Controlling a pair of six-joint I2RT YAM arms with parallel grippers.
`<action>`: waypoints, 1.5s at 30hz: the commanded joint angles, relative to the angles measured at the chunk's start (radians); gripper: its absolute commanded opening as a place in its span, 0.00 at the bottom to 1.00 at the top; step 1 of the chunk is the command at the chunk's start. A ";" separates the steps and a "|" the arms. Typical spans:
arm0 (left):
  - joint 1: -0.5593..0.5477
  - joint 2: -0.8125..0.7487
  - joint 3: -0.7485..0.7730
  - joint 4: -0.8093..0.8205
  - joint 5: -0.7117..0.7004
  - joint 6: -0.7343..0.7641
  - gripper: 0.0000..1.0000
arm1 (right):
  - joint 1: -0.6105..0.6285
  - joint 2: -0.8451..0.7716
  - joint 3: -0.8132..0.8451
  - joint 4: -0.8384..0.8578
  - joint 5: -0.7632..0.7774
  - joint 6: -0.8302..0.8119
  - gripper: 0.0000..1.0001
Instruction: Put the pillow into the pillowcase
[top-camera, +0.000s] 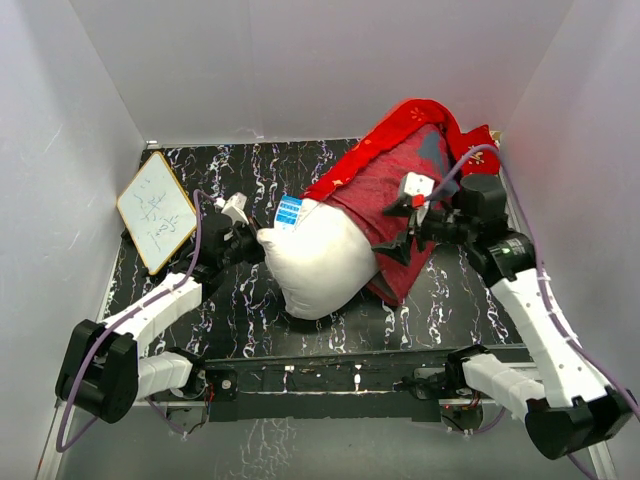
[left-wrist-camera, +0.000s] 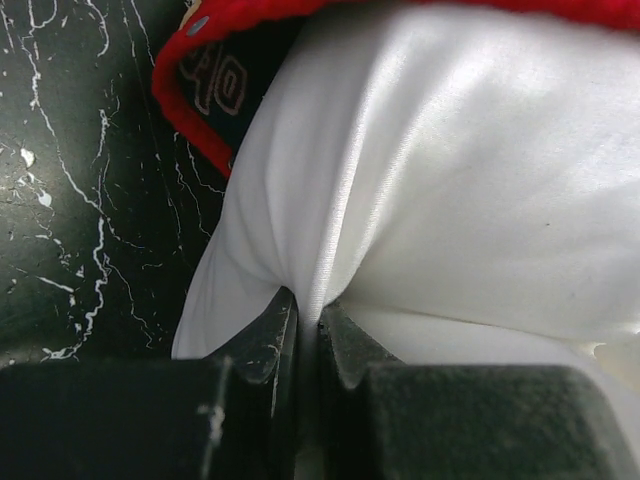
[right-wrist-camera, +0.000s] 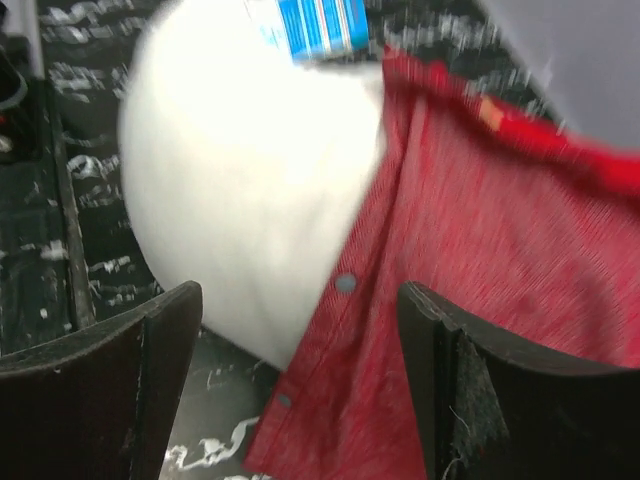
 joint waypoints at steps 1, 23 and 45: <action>0.001 0.017 -0.020 -0.002 0.020 0.007 0.00 | -0.004 0.041 -0.153 0.049 0.176 0.002 0.77; 0.024 0.159 0.114 0.067 0.073 -0.032 0.00 | 0.331 0.526 0.553 -0.345 -0.366 -0.194 0.08; 0.057 -0.305 0.414 -0.726 -0.369 0.451 0.91 | 0.192 0.593 0.210 0.135 -0.081 0.213 0.10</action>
